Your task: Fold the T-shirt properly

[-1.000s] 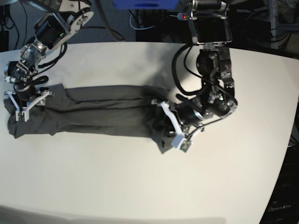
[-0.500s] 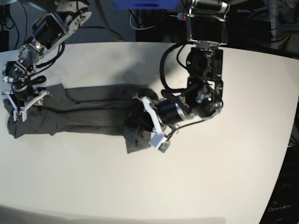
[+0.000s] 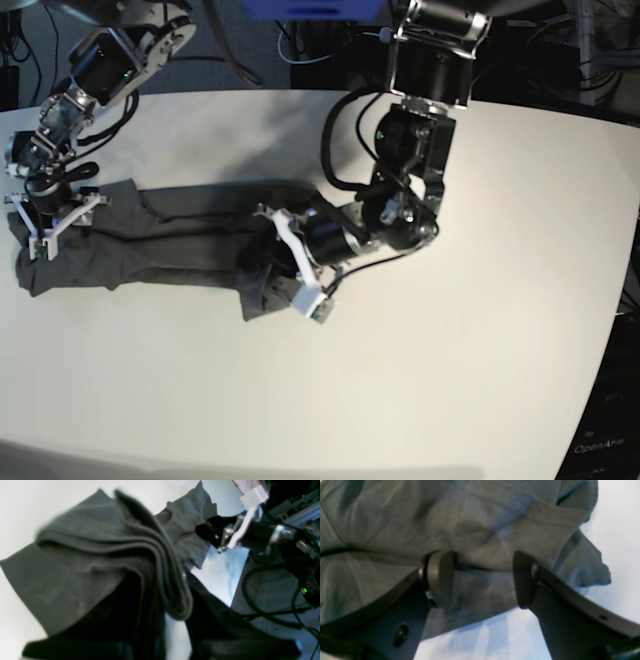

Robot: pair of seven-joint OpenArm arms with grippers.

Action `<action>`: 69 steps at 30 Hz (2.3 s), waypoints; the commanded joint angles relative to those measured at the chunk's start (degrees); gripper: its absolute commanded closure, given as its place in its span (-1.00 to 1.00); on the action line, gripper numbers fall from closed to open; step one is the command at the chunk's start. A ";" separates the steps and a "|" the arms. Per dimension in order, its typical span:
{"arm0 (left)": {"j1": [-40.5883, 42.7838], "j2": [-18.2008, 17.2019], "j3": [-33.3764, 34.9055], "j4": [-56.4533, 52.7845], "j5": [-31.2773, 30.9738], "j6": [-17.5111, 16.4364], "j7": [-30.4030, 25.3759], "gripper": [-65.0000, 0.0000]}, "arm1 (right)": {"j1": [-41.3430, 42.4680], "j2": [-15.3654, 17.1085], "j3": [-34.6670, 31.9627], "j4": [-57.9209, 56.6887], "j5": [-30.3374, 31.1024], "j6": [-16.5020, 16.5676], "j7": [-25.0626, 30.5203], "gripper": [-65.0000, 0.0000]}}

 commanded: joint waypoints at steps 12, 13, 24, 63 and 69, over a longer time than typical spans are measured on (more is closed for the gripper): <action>-1.49 0.82 2.29 -0.70 -1.50 -0.49 -3.22 0.81 | 0.72 0.81 -0.11 0.92 0.50 -0.27 1.32 -0.06; -1.57 0.82 2.73 -0.70 -1.50 -0.49 -3.31 0.81 | 0.72 0.81 -0.11 0.92 0.50 -0.27 1.32 -0.06; -3.42 0.64 5.46 -0.70 -6.51 -1.11 -3.31 0.20 | 0.72 0.81 -0.11 0.92 0.50 -0.27 1.32 -0.06; -4.47 -8.06 10.29 -5.97 -4.84 -4.67 -21.59 0.26 | -0.87 0.73 -1.87 1.00 0.50 -0.27 1.32 -0.06; -5.44 -7.27 10.29 -9.67 0.26 -4.27 -22.12 0.84 | -0.87 0.73 -1.87 1.00 0.50 -0.27 1.32 -0.06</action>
